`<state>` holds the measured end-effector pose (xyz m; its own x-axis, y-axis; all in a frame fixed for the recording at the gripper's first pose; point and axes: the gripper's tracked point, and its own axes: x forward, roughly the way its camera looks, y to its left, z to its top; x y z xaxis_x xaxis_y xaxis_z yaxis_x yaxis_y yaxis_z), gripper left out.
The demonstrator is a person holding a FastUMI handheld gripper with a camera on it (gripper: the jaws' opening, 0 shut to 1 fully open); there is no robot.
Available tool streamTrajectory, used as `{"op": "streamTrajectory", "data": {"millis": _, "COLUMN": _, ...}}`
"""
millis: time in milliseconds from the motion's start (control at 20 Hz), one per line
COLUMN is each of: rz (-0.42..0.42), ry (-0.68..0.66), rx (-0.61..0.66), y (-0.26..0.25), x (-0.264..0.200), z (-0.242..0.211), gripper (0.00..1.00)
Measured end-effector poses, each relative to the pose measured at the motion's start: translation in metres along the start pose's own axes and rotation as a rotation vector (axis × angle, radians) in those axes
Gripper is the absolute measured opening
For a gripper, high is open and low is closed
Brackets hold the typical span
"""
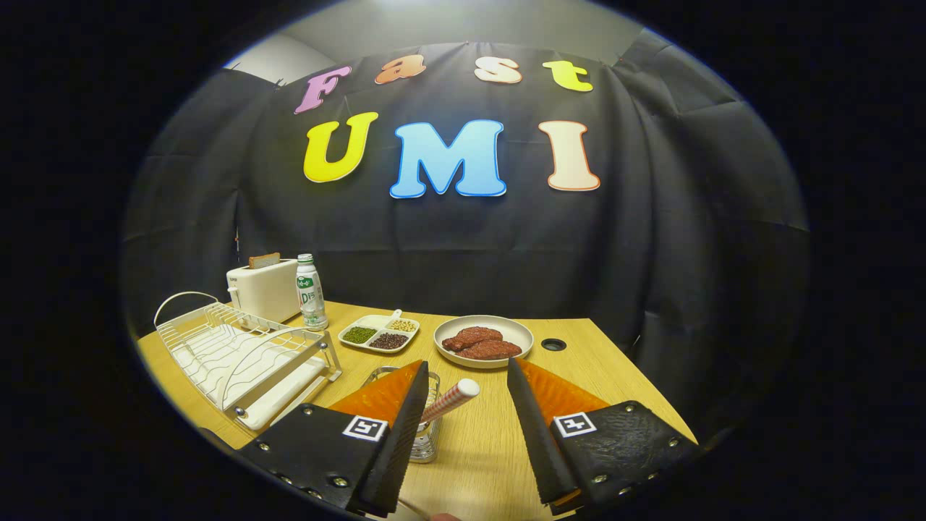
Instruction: Take the plate from the dish rack, then take the spoon from the basket and place it into the plate.
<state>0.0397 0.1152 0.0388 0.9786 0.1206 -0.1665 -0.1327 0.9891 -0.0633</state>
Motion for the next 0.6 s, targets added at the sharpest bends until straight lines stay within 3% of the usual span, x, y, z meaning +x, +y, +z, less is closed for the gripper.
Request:
{"op": "streamTrajectory", "data": {"millis": 50, "rz": 0.014, "ry": 0.017, "rx": -0.007, "y": 0.004, "x": 0.006, "z": -0.005, "gripper": 0.69}}
{"op": "streamTrajectory", "data": {"millis": 150, "rz": 0.062, "ry": 0.022, "rx": 0.029, "y": 0.014, "x": 0.004, "z": 0.004, "gripper": 0.44}}
{"op": "streamTrajectory", "data": {"millis": 300, "rz": 0.05, "ry": -0.01, "rx": 0.017, "y": 0.017, "x": 0.004, "z": 0.024, "gripper": 0.07}}
{"op": "streamTrajectory", "data": {"millis": 600, "rz": 0.061, "ry": 0.008, "rx": -0.024, "y": 0.029, "x": -0.011, "z": 0.044, "gripper": 0.07}}
